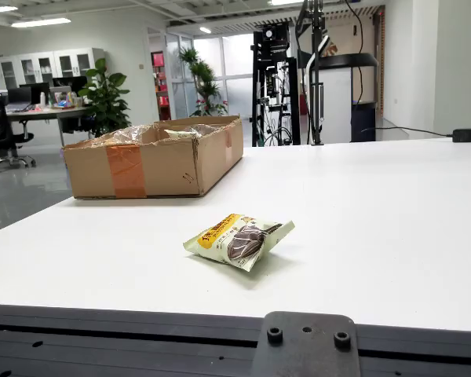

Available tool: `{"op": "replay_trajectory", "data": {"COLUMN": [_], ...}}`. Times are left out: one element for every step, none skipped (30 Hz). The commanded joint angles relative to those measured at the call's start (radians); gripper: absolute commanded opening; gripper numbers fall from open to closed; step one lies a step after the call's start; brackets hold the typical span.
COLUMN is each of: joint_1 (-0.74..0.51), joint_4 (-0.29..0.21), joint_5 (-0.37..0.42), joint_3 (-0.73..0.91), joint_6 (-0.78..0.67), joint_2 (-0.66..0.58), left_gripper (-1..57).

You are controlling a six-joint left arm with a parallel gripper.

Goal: Grasp a snack and put it in the bin.

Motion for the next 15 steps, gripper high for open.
{"op": "replay_trajectory", "data": {"joint_1": [-0.004,-0.005,-0.005,-0.004,-0.003,-0.001,0.000,0.001,0.003,0.004,0.006,0.008,0.011,0.015,0.020], "joint_4": [0.002,0.002,0.003,0.003,0.003,0.004,0.004,0.005,0.006,0.006,0.008,0.009,0.009,0.010,0.010], "joint_5": [-0.046,-0.060,-0.073,-0.086,-0.098,-0.109,-0.120,-0.132,-0.144,-0.157,-0.170,-0.183,-0.196,-0.208,-0.221], "joint_3": [-0.001,-0.001,-0.003,-0.005,-0.008,-0.011,-0.014,-0.018,-0.020,-0.022,-0.024,-0.025,-0.026,-0.027,-0.028], "joint_6": [-0.029,-0.038,-0.047,-0.055,-0.063,-0.069,-0.074,-0.078,-0.082,-0.084,-0.086,-0.087,-0.089,-0.090,-0.092], "joint_2": [0.047,0.060,0.073,0.087,0.101,0.117,0.132,0.148,0.163,0.178,0.193,0.207,0.221,0.236,0.251], "left_gripper": [34.3,34.7,35.0,35.4,35.7,36.1,36.5,36.8,37.1,37.5,37.7,38.0,38.3,38.5,38.7]}}
